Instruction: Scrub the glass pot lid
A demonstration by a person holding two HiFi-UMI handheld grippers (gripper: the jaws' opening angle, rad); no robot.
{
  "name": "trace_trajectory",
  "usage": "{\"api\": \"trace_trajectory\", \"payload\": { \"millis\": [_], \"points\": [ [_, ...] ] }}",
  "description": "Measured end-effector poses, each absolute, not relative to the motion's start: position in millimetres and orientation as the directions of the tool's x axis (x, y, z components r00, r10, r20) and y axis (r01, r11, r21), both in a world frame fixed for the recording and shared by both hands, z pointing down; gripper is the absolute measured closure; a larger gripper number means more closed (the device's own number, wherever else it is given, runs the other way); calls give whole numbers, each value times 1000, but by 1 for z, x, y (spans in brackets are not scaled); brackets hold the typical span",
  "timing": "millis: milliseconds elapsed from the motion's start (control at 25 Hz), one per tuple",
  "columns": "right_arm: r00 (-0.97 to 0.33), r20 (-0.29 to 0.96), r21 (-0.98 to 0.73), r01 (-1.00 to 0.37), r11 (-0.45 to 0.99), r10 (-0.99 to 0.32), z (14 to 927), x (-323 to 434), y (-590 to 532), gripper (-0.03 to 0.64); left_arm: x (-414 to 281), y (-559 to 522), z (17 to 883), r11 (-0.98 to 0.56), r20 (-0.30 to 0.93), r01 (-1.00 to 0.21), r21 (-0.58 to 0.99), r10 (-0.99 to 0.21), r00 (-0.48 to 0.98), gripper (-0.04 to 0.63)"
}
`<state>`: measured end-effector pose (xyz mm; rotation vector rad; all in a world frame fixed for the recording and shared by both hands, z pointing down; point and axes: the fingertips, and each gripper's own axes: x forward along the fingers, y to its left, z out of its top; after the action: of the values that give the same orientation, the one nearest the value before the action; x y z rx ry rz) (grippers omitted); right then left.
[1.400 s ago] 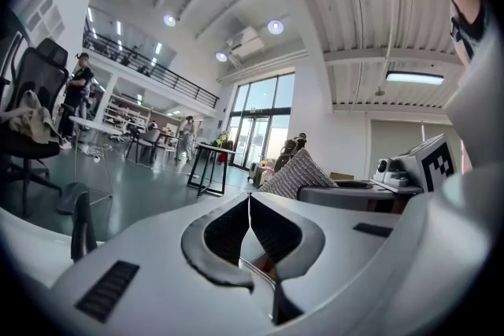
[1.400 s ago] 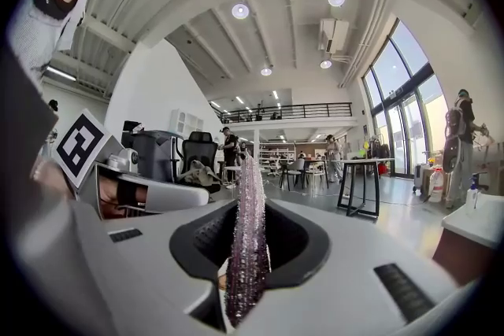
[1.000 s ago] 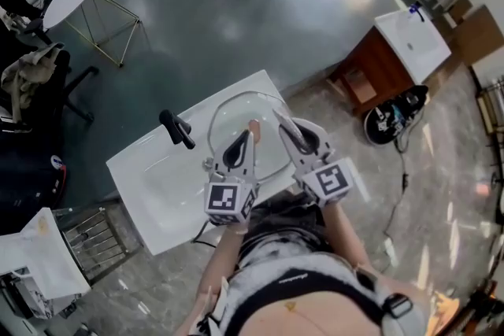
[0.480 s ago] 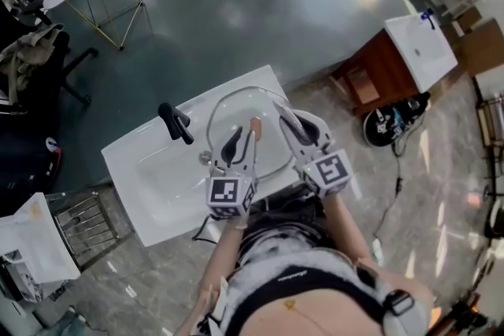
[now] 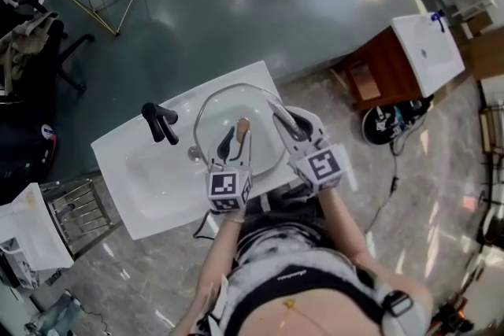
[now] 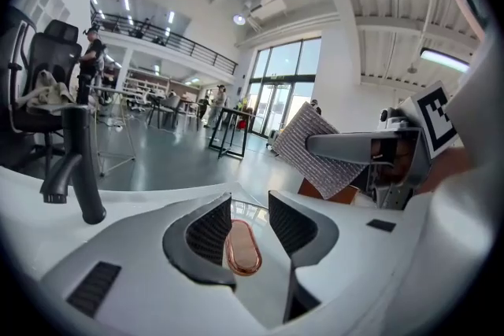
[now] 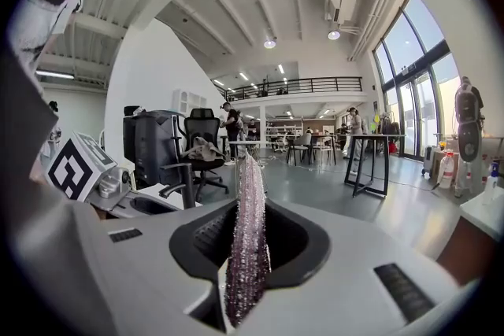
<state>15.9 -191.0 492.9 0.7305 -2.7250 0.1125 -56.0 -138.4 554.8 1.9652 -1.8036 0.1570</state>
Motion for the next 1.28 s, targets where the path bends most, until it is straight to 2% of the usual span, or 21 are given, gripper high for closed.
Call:
{"api": "trace_trajectory", "payload": {
  "millis": [240,440,720,800,920,1280],
  "points": [
    [-814,360,6,-487,874,-456,519,20,-201,537,-54,-147,593,12,478,-968,250,-871,113,377],
    [-804,402,-7,-482,876,-438,541,20,-208,537,-52,-149,621,20,548,-975,220,-830,107,362],
    [-788,443,-7,-480,877,-428,559,22,-215,537,-45,-154,642,0,617,-986,166,-780,104,360],
    [-781,459,-7,-480,877,-424,565,22,-217,537,-44,-154,644,-4,636,-991,136,-767,91,391],
    [-771,481,-7,-480,877,-418,573,22,-220,537,-44,-155,645,-3,647,-994,111,-759,75,391],
    [-738,556,15,-451,893,-382,604,14,-224,537,-39,-156,657,-20,672,-990,138,-733,108,389]
  ]
}}
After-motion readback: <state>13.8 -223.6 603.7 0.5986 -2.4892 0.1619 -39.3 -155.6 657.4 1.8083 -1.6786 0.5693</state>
